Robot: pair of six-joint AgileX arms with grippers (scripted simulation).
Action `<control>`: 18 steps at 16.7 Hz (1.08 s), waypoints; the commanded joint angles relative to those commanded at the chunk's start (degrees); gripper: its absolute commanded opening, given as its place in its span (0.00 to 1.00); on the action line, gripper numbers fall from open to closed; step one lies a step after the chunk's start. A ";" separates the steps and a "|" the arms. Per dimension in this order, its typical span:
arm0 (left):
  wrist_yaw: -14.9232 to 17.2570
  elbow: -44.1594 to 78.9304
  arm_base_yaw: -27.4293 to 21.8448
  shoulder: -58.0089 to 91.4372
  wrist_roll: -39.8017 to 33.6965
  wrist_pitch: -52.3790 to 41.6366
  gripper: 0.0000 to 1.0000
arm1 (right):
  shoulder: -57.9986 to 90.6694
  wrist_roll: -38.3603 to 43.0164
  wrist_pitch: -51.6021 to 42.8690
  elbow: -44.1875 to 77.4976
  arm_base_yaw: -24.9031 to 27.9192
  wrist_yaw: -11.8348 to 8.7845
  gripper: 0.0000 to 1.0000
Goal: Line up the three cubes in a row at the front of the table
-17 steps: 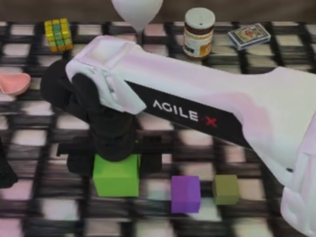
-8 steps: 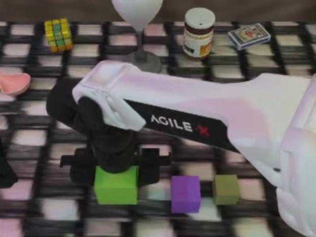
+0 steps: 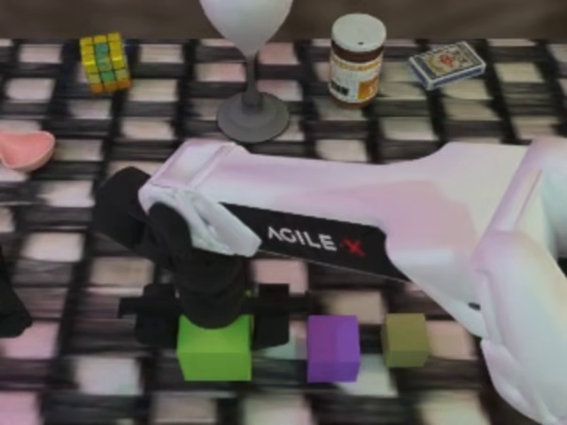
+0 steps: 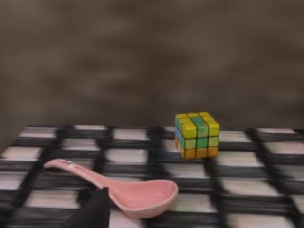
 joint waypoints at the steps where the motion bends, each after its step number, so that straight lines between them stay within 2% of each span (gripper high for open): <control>1: 0.00 0.00 0.00 0.00 0.00 0.00 1.00 | 0.00 0.00 0.00 0.00 0.00 0.00 0.15; 12: 0.00 0.00 0.00 0.00 0.00 0.00 1.00 | 0.00 0.00 0.00 0.00 0.00 0.00 0.98; 18: 0.00 0.00 0.00 0.00 0.00 0.00 1.00 | 0.00 0.00 0.00 0.00 0.00 0.00 1.00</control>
